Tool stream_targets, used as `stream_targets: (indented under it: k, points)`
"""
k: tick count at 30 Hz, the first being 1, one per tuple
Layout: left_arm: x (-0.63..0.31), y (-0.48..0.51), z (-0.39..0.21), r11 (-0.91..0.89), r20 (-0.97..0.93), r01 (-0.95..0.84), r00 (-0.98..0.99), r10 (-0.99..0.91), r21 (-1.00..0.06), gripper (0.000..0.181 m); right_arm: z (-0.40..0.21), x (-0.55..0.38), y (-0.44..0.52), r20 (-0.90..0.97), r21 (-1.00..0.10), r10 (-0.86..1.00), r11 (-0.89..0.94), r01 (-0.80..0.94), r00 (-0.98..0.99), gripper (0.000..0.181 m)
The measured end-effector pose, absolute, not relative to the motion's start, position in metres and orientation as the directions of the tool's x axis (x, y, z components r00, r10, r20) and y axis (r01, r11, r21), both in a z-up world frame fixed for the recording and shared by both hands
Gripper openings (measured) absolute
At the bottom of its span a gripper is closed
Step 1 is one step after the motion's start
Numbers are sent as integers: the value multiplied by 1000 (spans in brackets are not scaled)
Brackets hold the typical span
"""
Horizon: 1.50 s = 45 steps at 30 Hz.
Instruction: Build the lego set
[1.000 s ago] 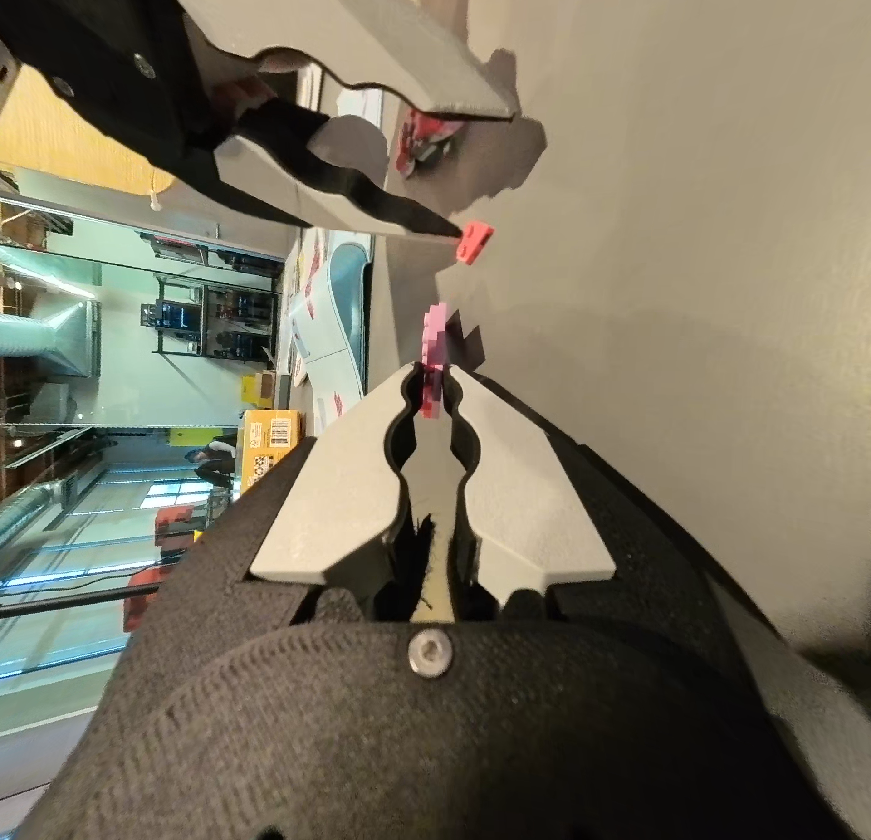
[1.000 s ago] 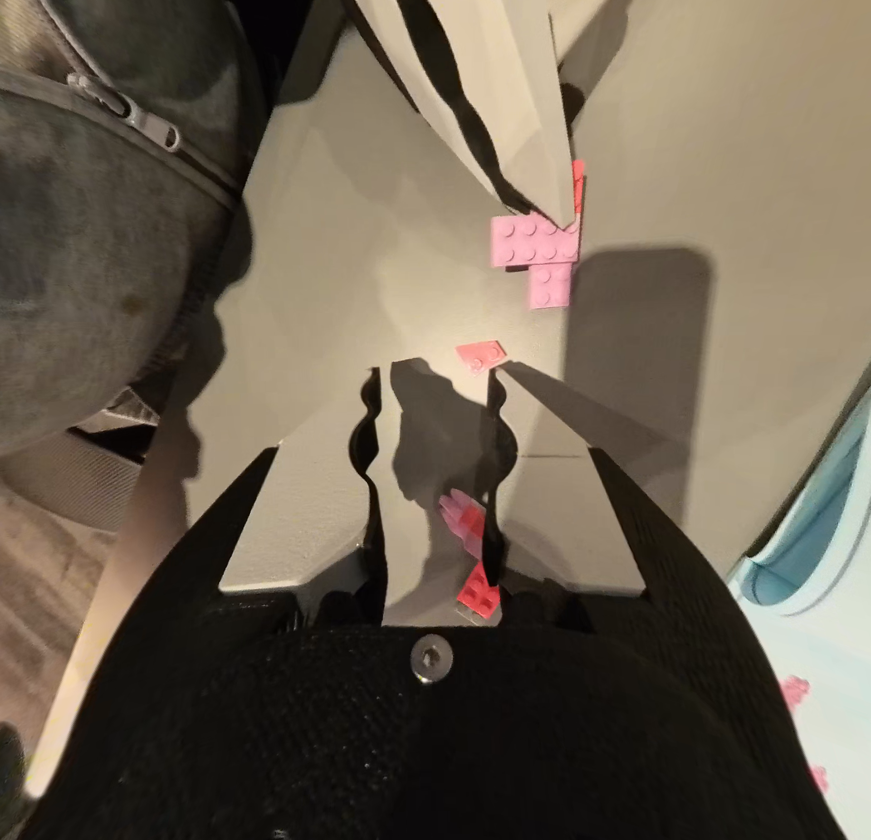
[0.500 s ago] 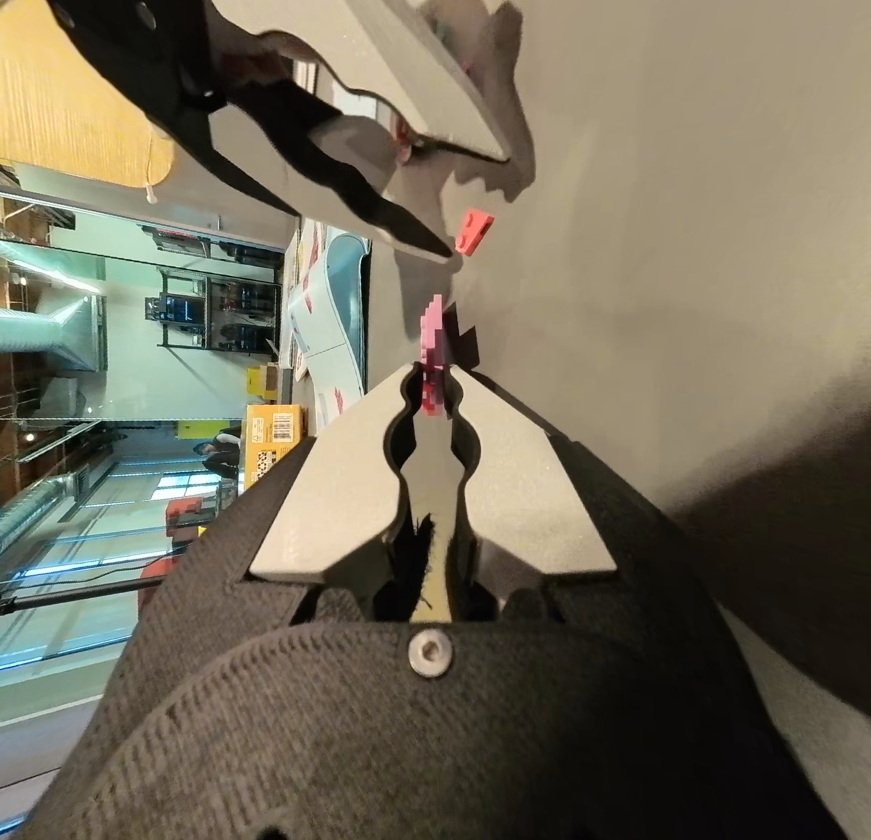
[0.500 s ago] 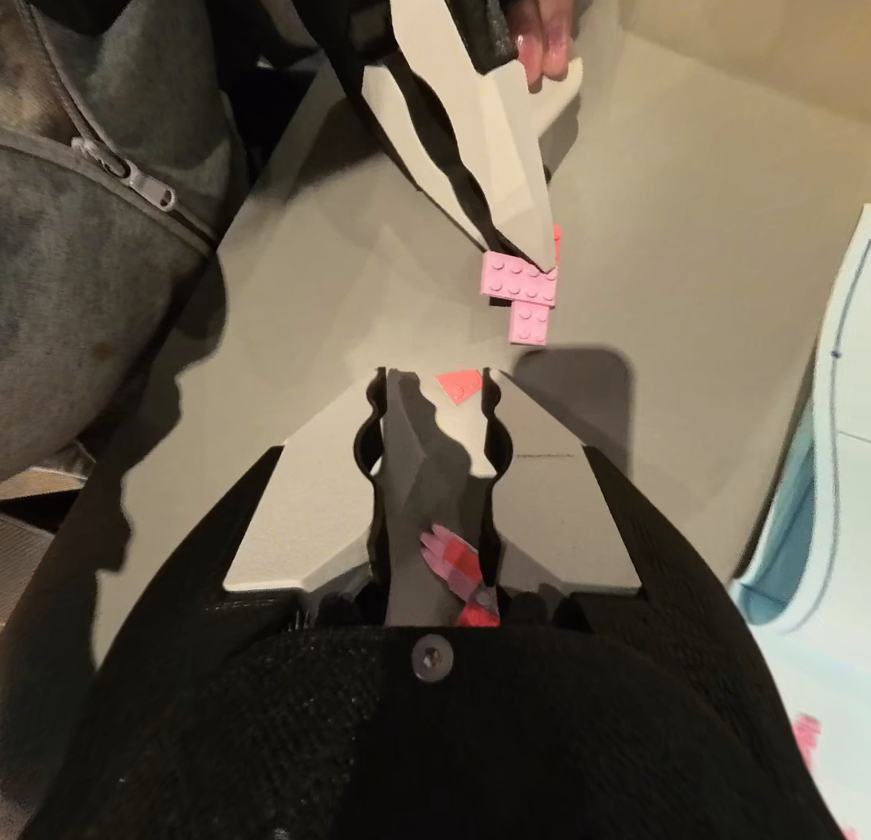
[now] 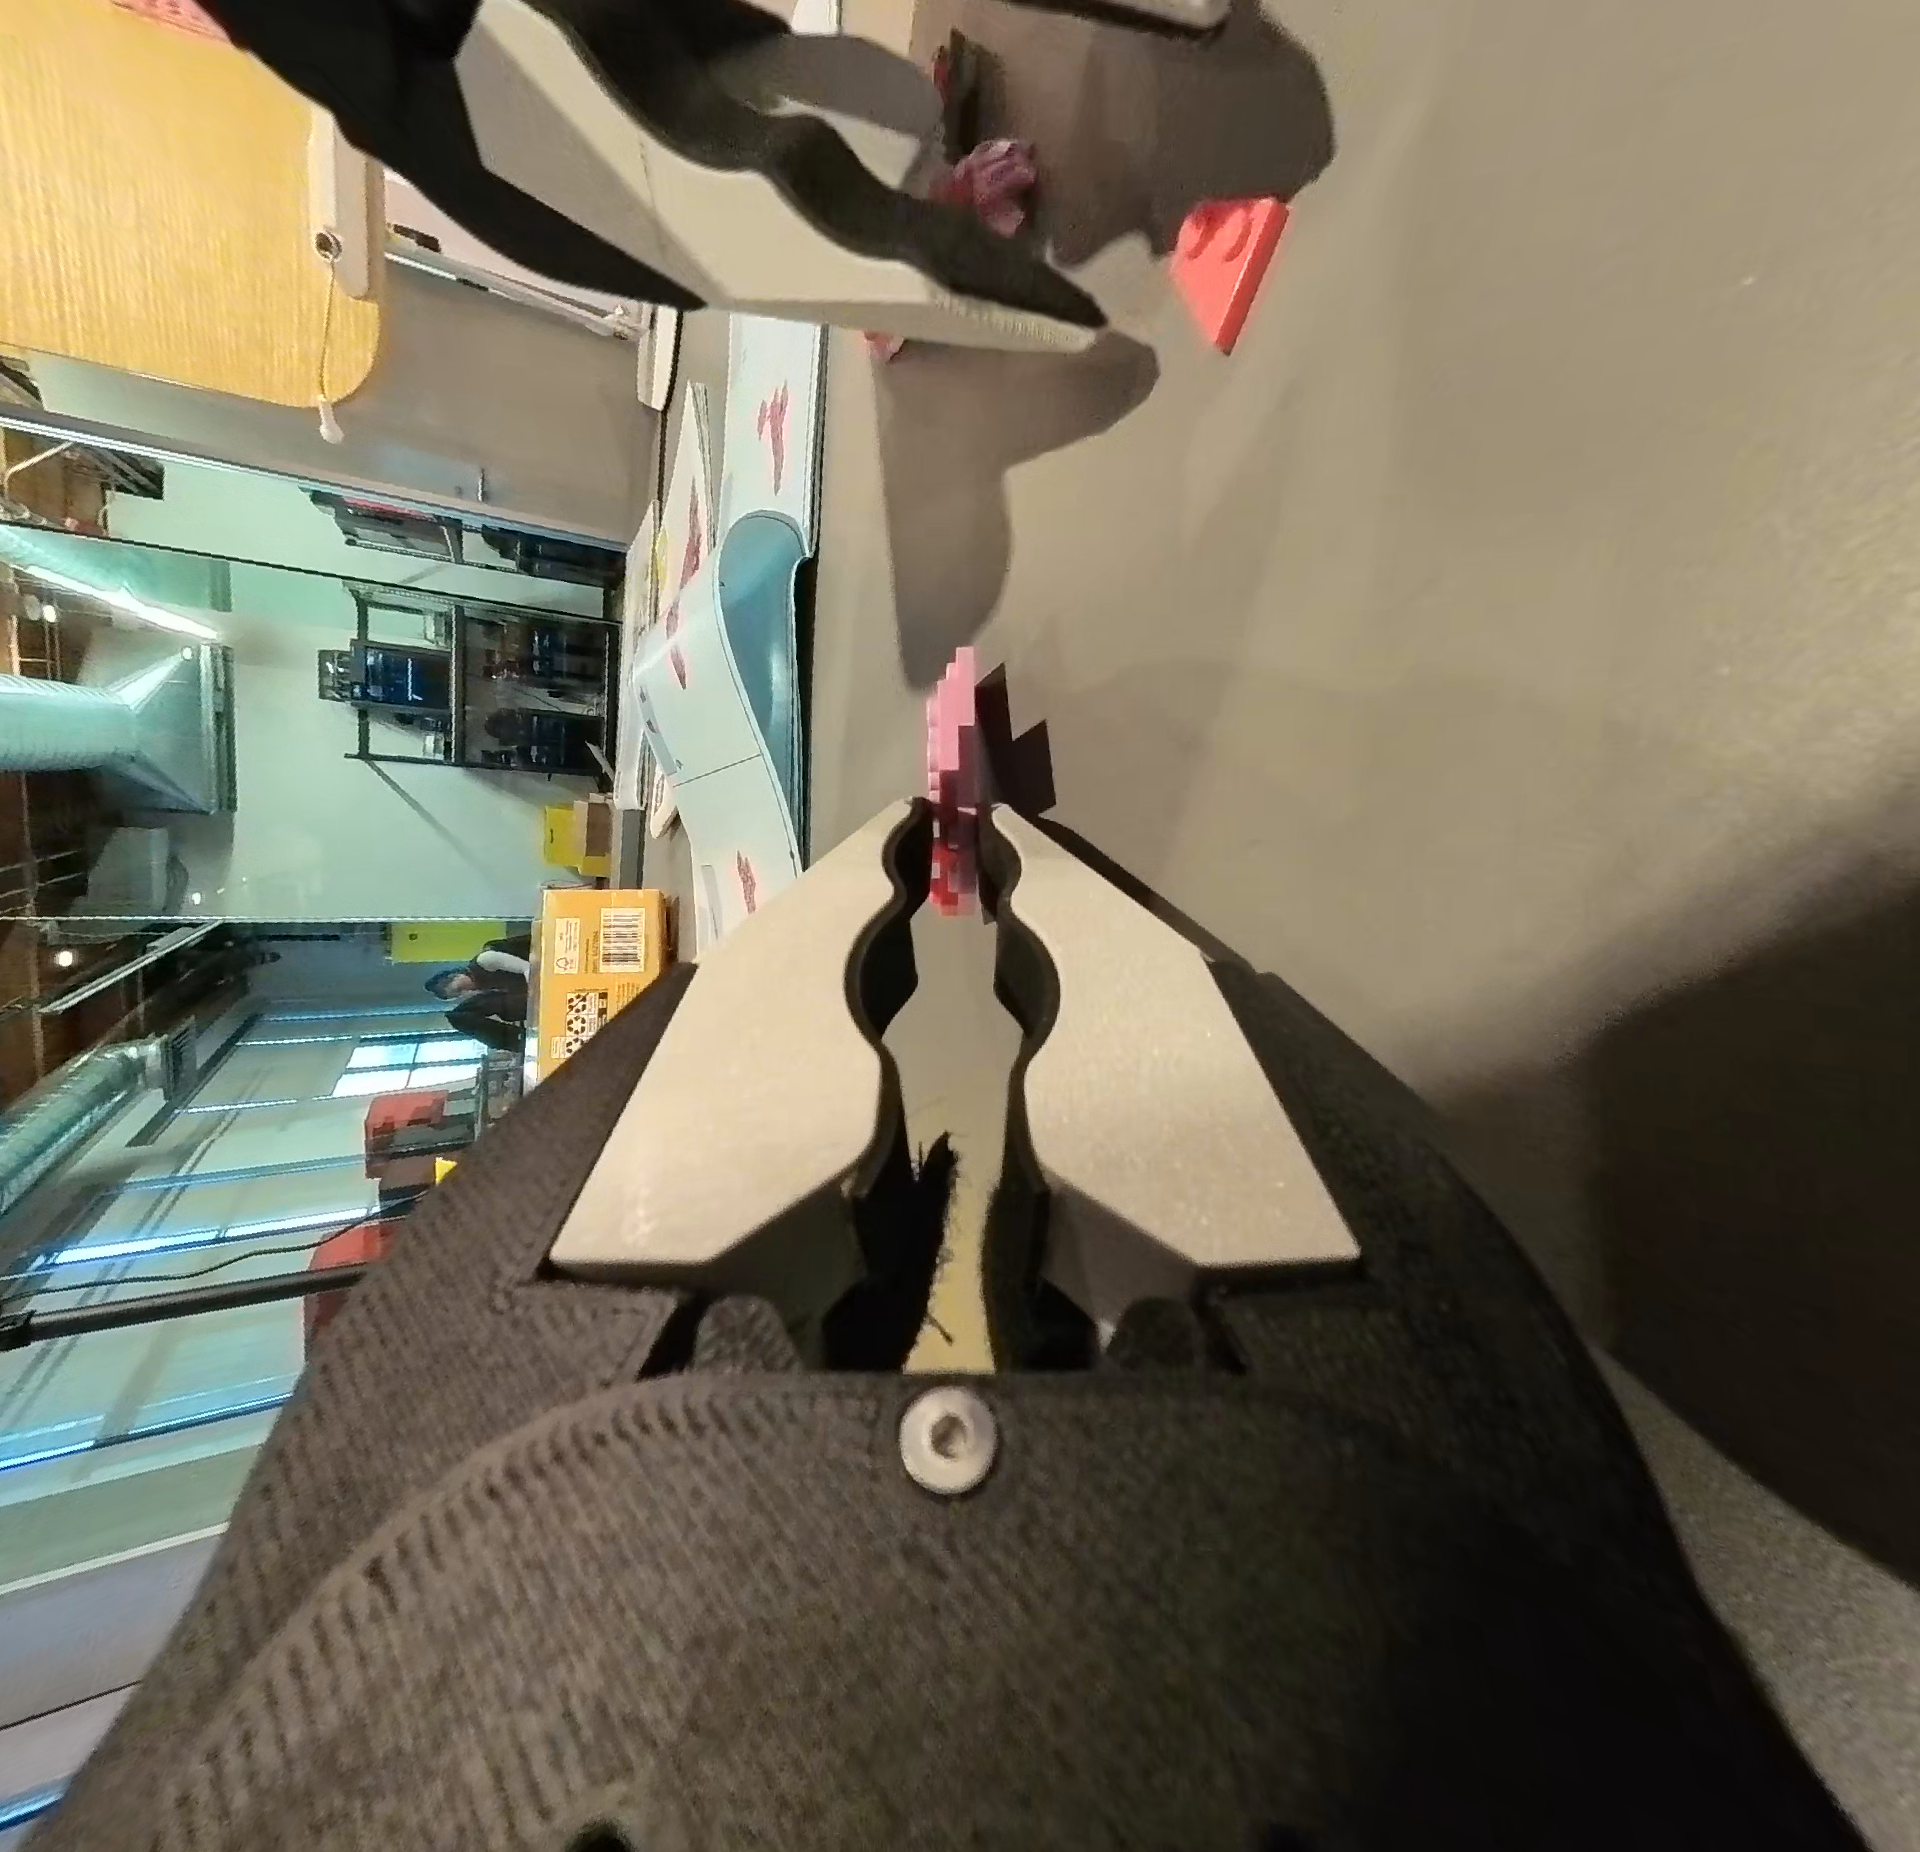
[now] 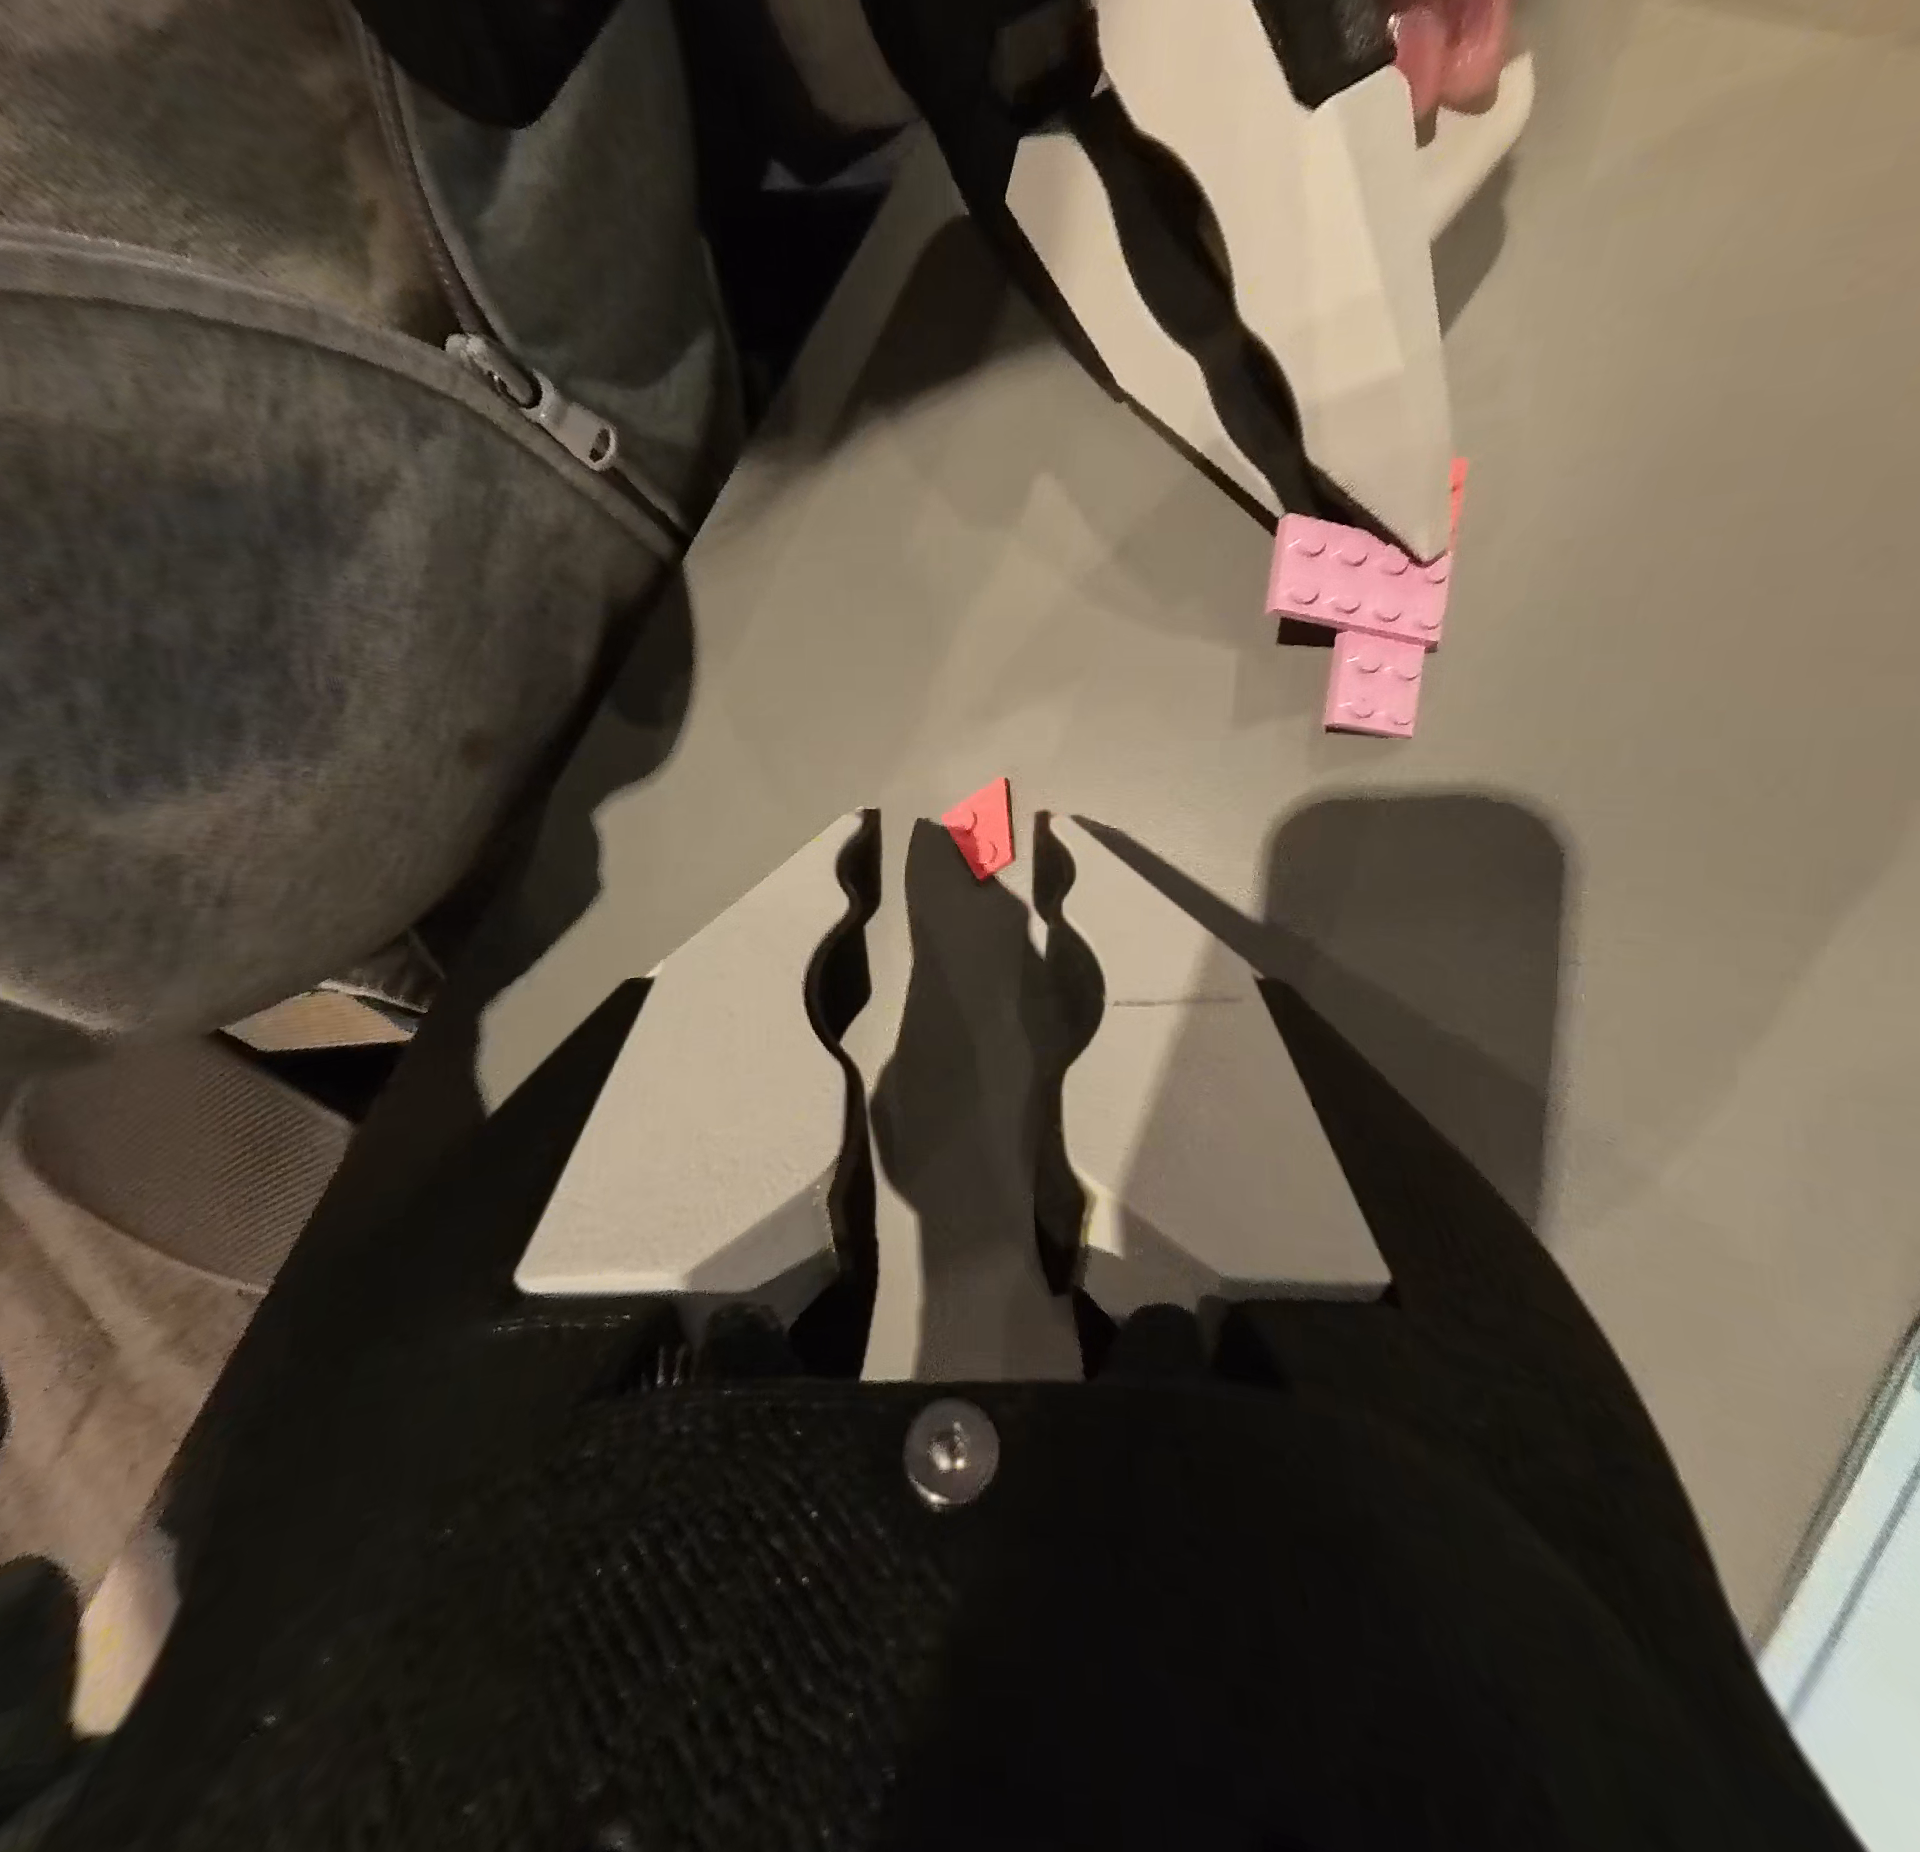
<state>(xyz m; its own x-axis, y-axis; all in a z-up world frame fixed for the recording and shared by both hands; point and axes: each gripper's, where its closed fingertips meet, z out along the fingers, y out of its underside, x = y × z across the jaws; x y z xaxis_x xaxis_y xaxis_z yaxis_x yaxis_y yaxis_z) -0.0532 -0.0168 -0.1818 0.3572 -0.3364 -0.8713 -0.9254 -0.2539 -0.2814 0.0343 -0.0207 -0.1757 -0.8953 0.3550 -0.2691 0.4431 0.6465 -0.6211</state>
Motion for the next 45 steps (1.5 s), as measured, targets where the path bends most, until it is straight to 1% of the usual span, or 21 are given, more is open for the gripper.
stream_targets:
  k: [2,4,6,8,12,16,23,26,28,29,31,33,35,36,37,39,40,42,43,44,45]
  points:
    - [-54,-17,-182,-254,-871,-925,359,-337,-283,7,-177,37,-20,-264,-614,354,655,440,-897,28]
    - [-54,-18,-182,-254,-870,-925,359,-337,-283,7,-181,46,-17,-282,-574,361,679,458,-889,28]
    - [-54,-18,-182,-254,-871,-925,358,-337,-283,7,-180,62,-21,-342,-555,341,678,481,-876,27]
    - [-54,-19,-182,-254,-871,-925,358,-337,-282,7,-176,68,-26,-363,-576,330,655,489,-871,27]
    - [-54,-20,-181,-254,-873,-927,354,-336,-278,7,-172,46,-25,-234,-673,413,585,454,-880,38]
    - [-55,-20,-181,-253,-874,-927,352,-336,-277,7,-182,46,-26,-240,-663,420,588,464,-875,43]
    - [-54,-21,-181,-242,-881,-935,333,-336,-261,7,-181,62,-28,-324,-624,386,599,502,-864,32]
    - [-54,-22,-180,-235,-894,-944,303,-330,-233,7,-171,31,-23,-166,-703,486,551,448,-858,34]
    - [-53,-21,-178,-227,-908,-952,273,-317,-207,6,-162,-2,-11,39,-751,593,548,368,-804,41]
    - [-52,-21,-177,-221,-915,-955,259,-308,-196,6,-160,-11,-8,138,-747,599,586,313,-789,41]
    - [-52,-21,-174,-217,-922,-957,251,-293,-191,6,-160,-24,-8,331,-698,568,685,210,-753,39]
    - [-55,-20,-170,-229,-927,-952,263,-268,-204,6,-161,-33,-13,546,-588,468,805,80,-695,36]
    - [-58,-18,-164,-236,-932,-946,278,-232,-223,7,-163,-41,-11,779,-346,261,937,-44,-570,31]
    - [-59,-18,-162,-238,-932,-943,286,-221,-233,6,-163,-45,-9,851,-227,159,971,-77,-501,29]
    - [-60,-18,-160,-240,-934,-941,290,-209,-238,6,-162,-47,-9,887,-159,100,983,-93,-451,26]
    - [-60,-18,-156,-233,-940,-942,286,-187,-240,6,-160,-51,-10,909,-153,104,984,-91,-405,17]
    - [-59,-18,-155,-229,-941,-944,284,-184,-240,6,-159,-53,-9,915,-157,115,984,-79,-387,6]
    - [-58,-18,-150,-217,-947,-944,284,-150,-249,7,-150,-55,-6,942,-130,97,988,-80,-322,3]
    - [-56,-18,-139,-194,-951,-942,296,-88,-275,19,-145,-56,-4,952,-119,91,990,-77,-293,3]
    - [-53,-18,-127,-166,-945,-934,326,-23,-317,35,-143,-56,-3,954,-117,92,991,-71,-286,3]
    - [-52,-19,-121,-142,-924,-914,383,-3,-379,47,-142,-57,-1,953,-121,98,991,-65,-285,3]
